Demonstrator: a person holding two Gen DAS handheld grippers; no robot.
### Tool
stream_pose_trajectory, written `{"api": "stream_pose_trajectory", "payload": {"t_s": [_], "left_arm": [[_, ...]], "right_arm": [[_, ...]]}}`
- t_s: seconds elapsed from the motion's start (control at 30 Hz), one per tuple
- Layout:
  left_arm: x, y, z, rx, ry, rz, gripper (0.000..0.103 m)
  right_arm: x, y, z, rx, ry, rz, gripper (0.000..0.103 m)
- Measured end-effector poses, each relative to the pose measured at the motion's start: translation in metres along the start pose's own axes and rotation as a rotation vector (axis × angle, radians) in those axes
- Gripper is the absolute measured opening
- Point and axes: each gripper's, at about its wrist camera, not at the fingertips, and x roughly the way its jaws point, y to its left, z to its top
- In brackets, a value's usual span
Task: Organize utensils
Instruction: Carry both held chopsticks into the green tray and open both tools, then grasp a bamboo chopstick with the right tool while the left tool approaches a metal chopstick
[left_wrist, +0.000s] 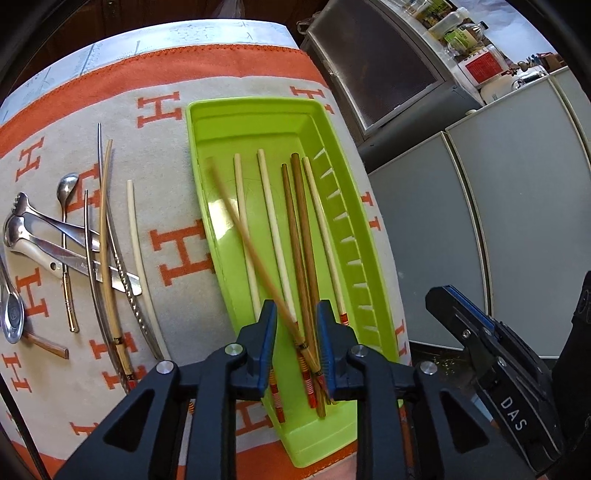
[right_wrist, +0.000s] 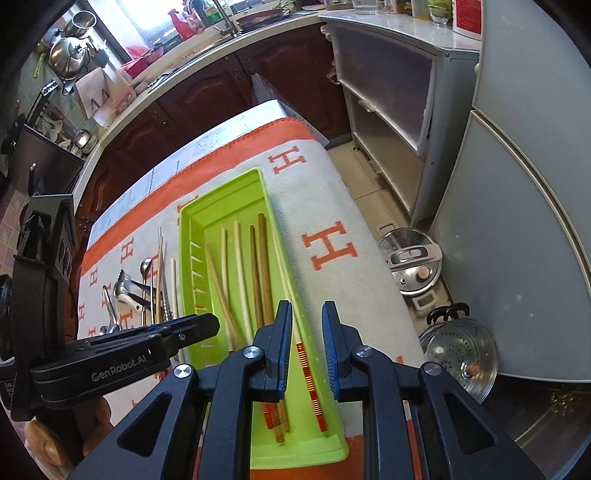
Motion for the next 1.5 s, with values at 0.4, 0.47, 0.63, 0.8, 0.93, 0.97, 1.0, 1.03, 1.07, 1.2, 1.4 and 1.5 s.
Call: {"api": "stream_pose_trajectory", "payload": {"t_s": [0.4, 0.47, 0.63, 0.8, 0.93, 0.97, 1.0, 1.03, 1.07, 1.2, 1.4, 1.5], "left_arm": [[-0.055, 0.036, -0.041, 0.068, -0.087, 0.062, 0.035], [-0.066, 0.055, -0.049, 0.04, -0.109, 0.062, 0.047], [-0.087, 0.094, -0.062, -0.01, -0.17, 0.131, 0.051], [-0.103, 0.126, -0.068, -0.032, -0.236, 0.211, 0.057], [-0.103, 0.147, -0.071, -0.058, -0.229, 0.22, 0.057], [-0.101, 0.148, -0.071, -0.062, -0.223, 0.214, 0.056], [-0.1, 0.15, -0.072, -0.062, -0.217, 0.205, 0.056], [-0.098, 0.152, -0.073, -0.062, -0.214, 0.197, 0.054], [-0.097, 0.154, -0.073, -0.064, -0.214, 0.191, 0.05], [-0.092, 0.162, -0.076, -0.069, -0.205, 0.156, 0.042], [-0.091, 0.168, -0.083, -0.04, -0.232, 0.205, 0.042], [-0.093, 0.17, -0.089, -0.016, -0.27, 0.228, 0.04]], "right_arm": [[0.0, 0.026, -0.011, -0.057, 0.019, 0.046, 0.017], [0.0, 0.034, -0.014, -0.077, 0.026, 0.055, 0.017], [-0.001, 0.06, -0.023, -0.137, 0.044, 0.086, 0.017], [0.002, 0.093, -0.031, -0.201, 0.072, 0.131, 0.017], [0.008, 0.121, -0.035, -0.246, 0.111, 0.175, 0.017], [0.01, 0.126, -0.035, -0.253, 0.119, 0.185, 0.017], [0.013, 0.135, -0.037, -0.264, 0.13, 0.204, 0.017], [0.015, 0.142, -0.038, -0.27, 0.135, 0.215, 0.017], [0.017, 0.149, -0.039, -0.276, 0.14, 0.228, 0.017], [0.035, 0.17, -0.04, -0.284, 0.185, 0.262, 0.017], [0.076, 0.19, -0.036, -0.262, 0.27, 0.269, 0.015], [0.102, 0.194, -0.032, -0.234, 0.308, 0.255, 0.013]]}}
